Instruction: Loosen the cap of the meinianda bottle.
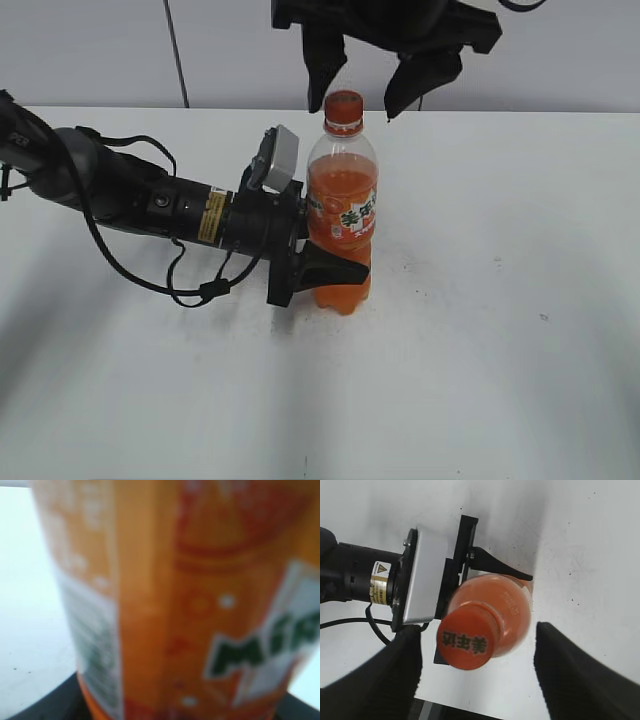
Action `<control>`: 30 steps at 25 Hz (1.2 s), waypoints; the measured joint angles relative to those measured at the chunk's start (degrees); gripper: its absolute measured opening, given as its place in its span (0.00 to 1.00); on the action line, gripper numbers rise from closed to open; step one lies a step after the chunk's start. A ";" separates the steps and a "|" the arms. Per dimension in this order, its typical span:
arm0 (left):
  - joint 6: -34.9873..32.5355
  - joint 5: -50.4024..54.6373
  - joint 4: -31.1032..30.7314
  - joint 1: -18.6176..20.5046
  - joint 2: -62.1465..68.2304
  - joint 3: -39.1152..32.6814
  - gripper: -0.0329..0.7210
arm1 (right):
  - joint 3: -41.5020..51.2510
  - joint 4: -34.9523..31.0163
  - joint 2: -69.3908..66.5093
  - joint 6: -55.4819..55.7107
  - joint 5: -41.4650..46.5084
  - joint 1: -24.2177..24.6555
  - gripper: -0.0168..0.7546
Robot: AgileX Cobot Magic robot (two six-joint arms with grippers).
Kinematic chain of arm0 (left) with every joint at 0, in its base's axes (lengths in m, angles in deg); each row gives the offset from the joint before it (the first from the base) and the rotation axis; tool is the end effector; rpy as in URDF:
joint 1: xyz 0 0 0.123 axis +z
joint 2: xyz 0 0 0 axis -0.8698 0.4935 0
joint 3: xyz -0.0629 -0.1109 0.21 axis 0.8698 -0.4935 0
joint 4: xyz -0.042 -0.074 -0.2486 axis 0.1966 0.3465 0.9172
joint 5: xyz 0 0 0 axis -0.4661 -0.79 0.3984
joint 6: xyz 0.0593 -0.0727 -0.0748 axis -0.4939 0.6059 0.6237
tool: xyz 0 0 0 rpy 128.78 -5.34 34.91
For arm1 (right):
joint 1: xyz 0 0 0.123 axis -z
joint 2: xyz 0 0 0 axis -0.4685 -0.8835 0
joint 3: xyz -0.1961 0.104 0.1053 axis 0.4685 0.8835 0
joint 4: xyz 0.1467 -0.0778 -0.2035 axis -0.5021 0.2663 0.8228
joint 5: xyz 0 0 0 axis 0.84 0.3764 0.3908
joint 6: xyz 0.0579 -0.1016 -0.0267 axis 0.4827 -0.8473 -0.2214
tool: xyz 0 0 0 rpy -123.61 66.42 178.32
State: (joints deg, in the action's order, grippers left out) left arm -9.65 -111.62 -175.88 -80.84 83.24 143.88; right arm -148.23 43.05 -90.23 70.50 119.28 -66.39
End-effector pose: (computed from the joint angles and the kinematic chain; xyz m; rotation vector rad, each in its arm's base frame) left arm 0.3410 -0.2426 0.0413 1.4331 1.4671 -1.1062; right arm 0.3231 0.2575 0.2669 -0.2797 2.7796 0.3122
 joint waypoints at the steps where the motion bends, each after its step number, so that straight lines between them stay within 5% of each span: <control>1: 0.00 0.00 0.00 0.00 0.00 0.00 0.58 | 0.00 0.00 -0.14 0.00 0.00 -0.04 0.69; 13: 0.00 0.00 0.00 0.00 0.00 0.00 0.58 | 0.00 0.00 -0.25 -0.30 -0.06 -0.58 0.61; 21: 0.00 0.05 0.00 0.00 0.00 0.00 0.58 | 0.00 0.00 -0.25 -1.45 -0.06 -0.58 0.37; 30: 0.05 0.05 0.00 0.00 0.00 0.00 0.58 | 0.00 0.00 -0.25 -11.99 -0.19 -0.58 0.37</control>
State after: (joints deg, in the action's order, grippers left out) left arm -9.60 -111.57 -175.88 -80.84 83.24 143.88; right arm -148.23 43.05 -90.48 58.52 119.08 -66.97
